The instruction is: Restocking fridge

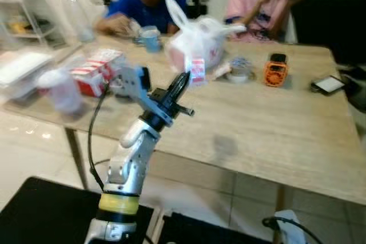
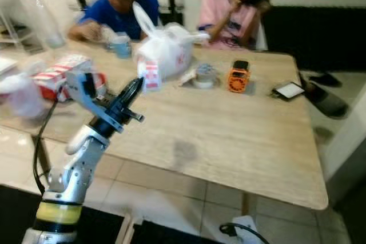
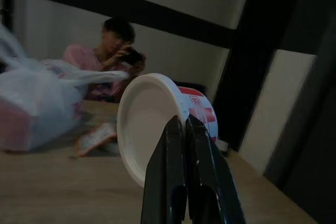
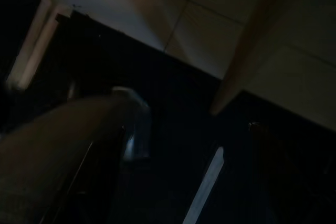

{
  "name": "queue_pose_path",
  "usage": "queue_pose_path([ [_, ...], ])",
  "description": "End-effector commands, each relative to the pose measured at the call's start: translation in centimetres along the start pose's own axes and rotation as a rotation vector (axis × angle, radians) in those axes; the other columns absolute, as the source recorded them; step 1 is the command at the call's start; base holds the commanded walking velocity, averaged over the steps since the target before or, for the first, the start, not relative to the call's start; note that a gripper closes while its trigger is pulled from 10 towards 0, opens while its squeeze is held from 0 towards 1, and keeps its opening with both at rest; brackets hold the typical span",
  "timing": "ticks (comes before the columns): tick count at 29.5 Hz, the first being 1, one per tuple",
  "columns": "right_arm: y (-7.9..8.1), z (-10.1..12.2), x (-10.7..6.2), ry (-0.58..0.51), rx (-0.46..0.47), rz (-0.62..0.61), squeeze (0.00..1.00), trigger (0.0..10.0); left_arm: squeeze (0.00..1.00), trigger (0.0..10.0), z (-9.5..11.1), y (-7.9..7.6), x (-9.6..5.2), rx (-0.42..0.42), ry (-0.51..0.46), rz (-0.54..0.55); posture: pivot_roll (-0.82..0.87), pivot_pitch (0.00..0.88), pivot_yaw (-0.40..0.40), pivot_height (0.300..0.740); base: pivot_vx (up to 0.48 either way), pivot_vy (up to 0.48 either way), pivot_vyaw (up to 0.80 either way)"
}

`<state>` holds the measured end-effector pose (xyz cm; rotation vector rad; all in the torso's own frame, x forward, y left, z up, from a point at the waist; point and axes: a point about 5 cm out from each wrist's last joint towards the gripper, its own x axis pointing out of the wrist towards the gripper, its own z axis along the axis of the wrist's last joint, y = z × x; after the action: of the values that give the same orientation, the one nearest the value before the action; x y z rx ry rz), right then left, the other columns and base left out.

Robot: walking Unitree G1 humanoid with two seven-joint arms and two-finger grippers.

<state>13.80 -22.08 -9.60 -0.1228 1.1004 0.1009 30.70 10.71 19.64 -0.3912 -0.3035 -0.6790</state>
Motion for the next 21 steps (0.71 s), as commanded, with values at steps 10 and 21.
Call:
queue_pose_path([
  [10, 0.3, -0.8, -0.1, 0.022, 0.027, -0.001, 0.0, 10.0, 0.0, 10.0, -1.8, 0.2, -1.0, -0.048, 0.087, -0.037, -0.04, 0.0, 0.043, 0.74, -0.365, 0.0, 0.0],
  [21, 0.4, -0.7, 0.0, 0.022, 0.032, -0.001, 0.0, 10.0, 0.0, 10.0, -6.2, -0.2, -4.9, -0.162, 0.303, -0.172, -0.04, 0.0, 0.042, 0.74, -0.363, 0.0, 0.0],
])
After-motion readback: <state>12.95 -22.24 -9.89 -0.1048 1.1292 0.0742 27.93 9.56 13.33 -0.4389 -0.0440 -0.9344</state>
